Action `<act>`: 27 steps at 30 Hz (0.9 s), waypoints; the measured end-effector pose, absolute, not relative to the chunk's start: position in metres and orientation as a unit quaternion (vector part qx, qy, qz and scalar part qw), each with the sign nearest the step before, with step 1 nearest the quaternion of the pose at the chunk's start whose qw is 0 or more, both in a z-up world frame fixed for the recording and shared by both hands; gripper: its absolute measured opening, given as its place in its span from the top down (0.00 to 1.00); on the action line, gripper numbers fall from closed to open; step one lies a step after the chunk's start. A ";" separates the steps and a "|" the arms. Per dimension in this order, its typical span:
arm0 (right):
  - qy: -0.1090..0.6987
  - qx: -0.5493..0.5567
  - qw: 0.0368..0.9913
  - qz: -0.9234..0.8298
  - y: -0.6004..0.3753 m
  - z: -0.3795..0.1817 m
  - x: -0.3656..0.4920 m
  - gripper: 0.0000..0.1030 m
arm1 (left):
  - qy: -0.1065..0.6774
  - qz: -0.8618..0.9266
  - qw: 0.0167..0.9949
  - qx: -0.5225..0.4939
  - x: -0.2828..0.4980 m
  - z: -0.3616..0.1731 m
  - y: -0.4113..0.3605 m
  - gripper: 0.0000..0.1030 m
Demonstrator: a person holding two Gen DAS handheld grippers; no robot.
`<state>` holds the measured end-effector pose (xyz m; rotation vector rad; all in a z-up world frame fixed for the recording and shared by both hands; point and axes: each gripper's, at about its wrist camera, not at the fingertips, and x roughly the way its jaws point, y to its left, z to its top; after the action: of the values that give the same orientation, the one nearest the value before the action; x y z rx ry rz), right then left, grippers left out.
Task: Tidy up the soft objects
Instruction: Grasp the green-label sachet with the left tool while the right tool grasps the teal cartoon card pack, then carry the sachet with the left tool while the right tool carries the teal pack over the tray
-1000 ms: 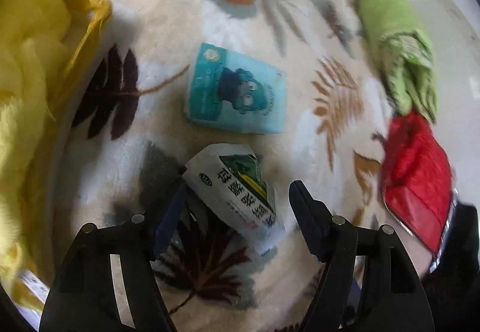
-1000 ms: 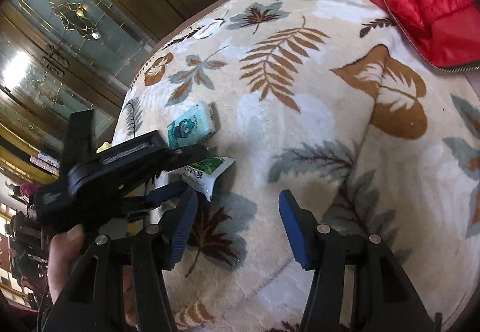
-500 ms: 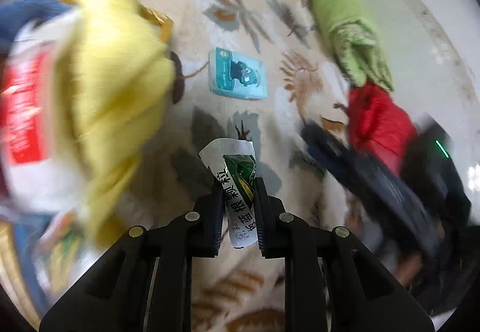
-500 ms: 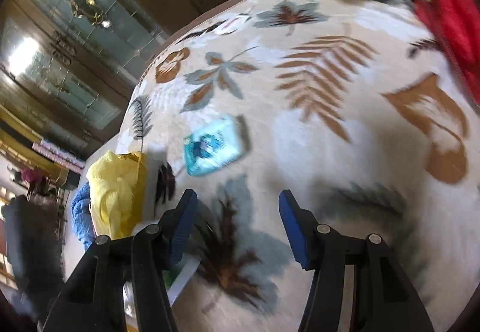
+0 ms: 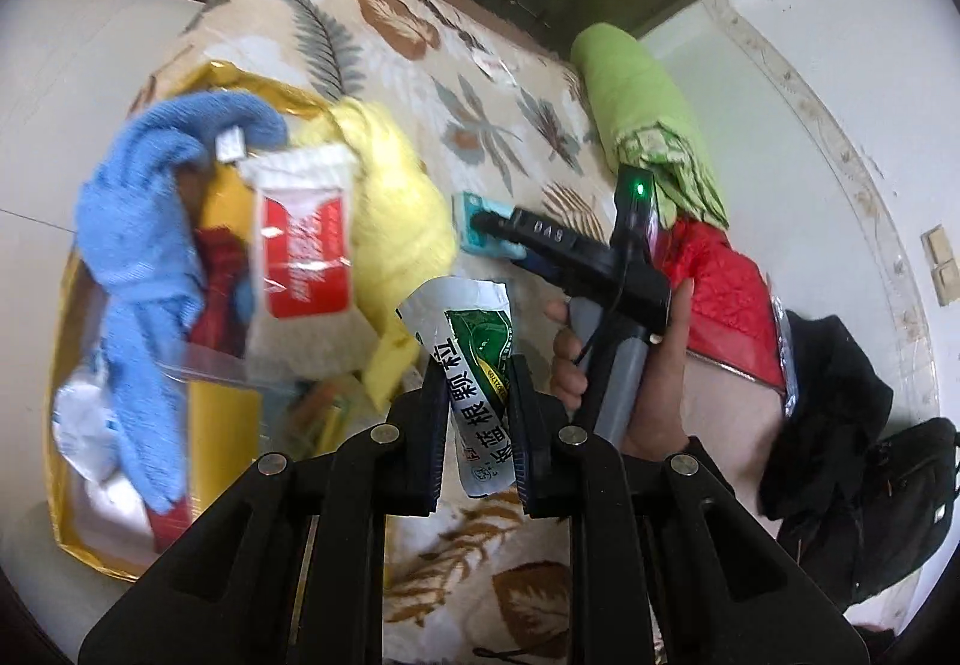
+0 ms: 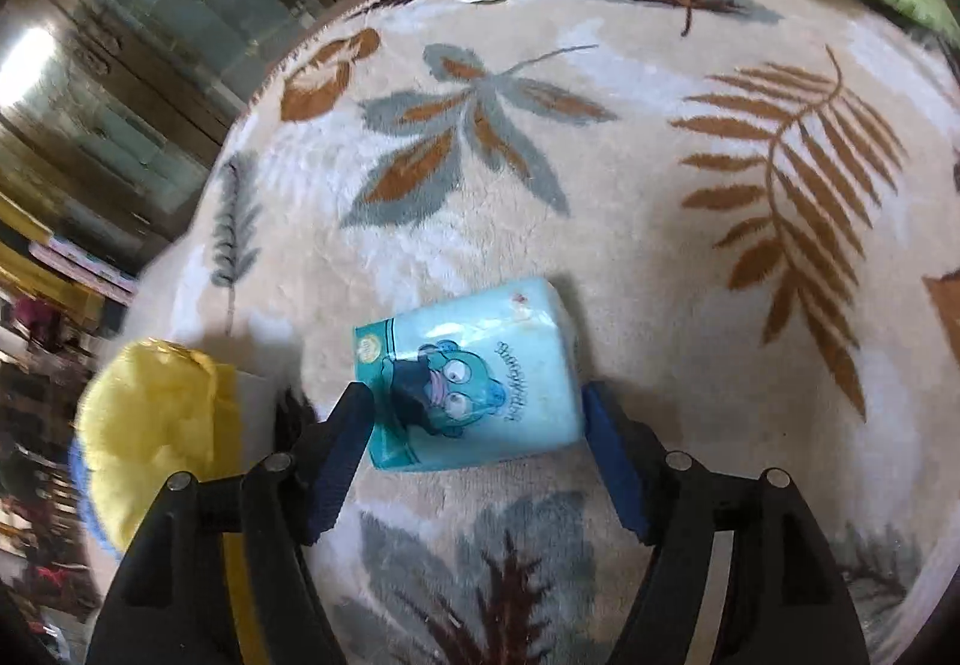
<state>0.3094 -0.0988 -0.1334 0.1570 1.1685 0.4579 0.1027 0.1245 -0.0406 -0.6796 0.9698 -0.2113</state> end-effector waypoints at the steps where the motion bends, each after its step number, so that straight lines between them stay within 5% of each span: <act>1: 0.543 0.058 0.812 0.207 -0.093 -0.132 0.308 0.30 | 0.455 -0.096 0.825 -0.321 0.102 -0.041 0.128 0.83; 6: 0.527 0.011 0.833 0.167 -0.079 -0.129 0.303 0.45 | 0.452 -0.086 0.828 -0.319 0.096 -0.039 0.140 0.83; 9: 0.519 0.027 0.839 0.161 -0.084 -0.124 0.296 0.73 | 0.446 -0.078 0.831 -0.322 0.088 -0.037 0.151 0.83; 13: 0.506 0.027 0.843 0.181 -0.085 -0.110 0.281 0.89 | 0.447 -0.063 0.832 -0.323 0.075 -0.040 0.165 0.83; 27: 0.421 0.098 0.848 0.307 -0.079 0.001 0.143 0.91 | 0.451 -0.039 0.839 -0.302 0.050 -0.040 0.194 0.83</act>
<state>0.1432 -0.0794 0.0008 0.2074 0.8877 0.6465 0.0498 0.1940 -0.0404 -0.6391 0.9533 -0.0831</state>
